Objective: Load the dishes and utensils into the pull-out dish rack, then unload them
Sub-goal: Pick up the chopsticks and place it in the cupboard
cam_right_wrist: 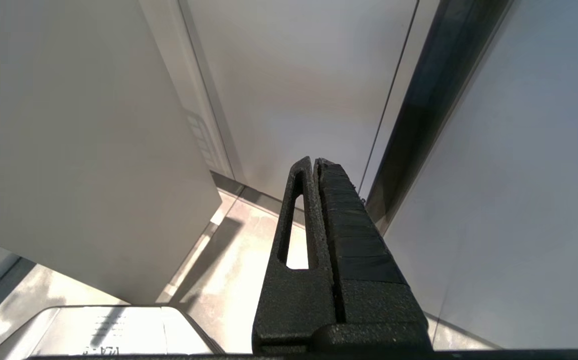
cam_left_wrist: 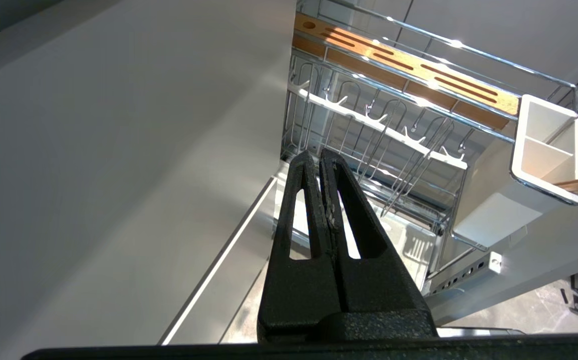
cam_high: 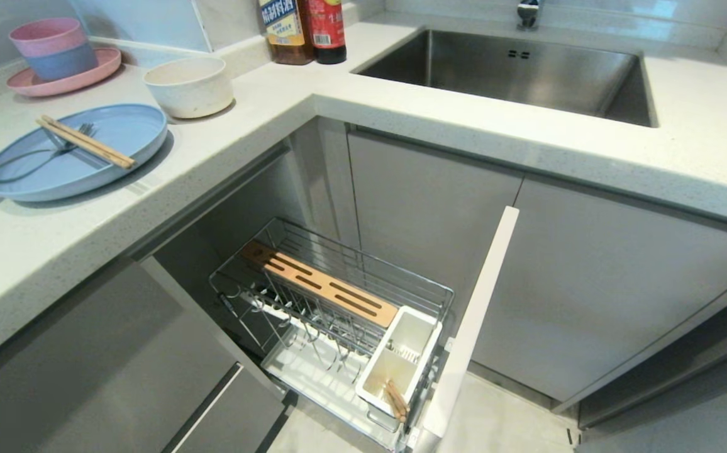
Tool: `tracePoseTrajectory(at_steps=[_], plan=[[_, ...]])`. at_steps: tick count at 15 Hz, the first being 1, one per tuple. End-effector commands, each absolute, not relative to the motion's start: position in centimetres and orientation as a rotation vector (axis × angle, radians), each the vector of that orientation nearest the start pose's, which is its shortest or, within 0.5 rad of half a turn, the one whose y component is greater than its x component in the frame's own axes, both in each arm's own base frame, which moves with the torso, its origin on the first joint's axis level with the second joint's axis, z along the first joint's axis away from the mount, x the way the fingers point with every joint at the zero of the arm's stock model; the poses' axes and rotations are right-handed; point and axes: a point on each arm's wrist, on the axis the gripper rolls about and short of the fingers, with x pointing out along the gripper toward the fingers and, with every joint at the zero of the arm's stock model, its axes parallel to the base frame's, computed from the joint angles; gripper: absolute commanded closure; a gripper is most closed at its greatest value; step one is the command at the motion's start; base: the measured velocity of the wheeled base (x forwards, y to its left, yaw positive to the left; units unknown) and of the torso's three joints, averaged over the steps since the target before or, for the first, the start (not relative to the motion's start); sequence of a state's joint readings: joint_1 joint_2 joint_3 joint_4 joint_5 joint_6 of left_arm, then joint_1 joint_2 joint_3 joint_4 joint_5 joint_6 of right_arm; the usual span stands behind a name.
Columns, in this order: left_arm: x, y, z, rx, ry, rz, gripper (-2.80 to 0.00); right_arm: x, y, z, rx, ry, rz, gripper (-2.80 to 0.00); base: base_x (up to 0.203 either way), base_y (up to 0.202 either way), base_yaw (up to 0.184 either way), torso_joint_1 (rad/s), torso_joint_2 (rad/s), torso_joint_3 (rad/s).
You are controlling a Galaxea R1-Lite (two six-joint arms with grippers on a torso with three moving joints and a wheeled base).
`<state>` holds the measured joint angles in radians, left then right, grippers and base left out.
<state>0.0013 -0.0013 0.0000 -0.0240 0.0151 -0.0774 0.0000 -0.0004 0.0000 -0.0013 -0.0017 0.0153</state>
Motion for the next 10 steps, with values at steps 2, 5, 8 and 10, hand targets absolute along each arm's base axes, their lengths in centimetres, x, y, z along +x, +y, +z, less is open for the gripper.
tracePoseTrajectory(at_steps=[2, 5, 8, 10], plan=[[-2.2, 0.0, 7.5, -0.078, -0.016, 0.016, 0.0, -2.3, 0.0, 7.5, 0.015, 0.0, -0.002, 0.0, 0.0, 0.0, 0.0, 0.0, 0.0, 0.0], [-2.3, 0.0, 7.8, -0.041, -0.031, 0.016, 0.0, -2.3, 0.0, 7.5, 0.015, 0.0, -0.002, 0.0, 0.0, 0.0, 0.0, 0.0, 0.0, 0.0], [-4.1, 0.0, 13.0, 0.013, -0.229, 0.003, 0.0, -2.3, 0.0, 7.5, 0.015, 0.0, -0.002, 0.0, 0.0, 0.0, 0.0, 0.0, 0.0, 0.0], [-6.3, -0.1, 16.9, 0.099, -0.301, 0.003, 0.0, -2.3, 0.0, 7.5, 0.015, 0.0, -0.002, 0.0, 0.0, 0.0, 0.0, 0.0, 0.0, 0.0]])
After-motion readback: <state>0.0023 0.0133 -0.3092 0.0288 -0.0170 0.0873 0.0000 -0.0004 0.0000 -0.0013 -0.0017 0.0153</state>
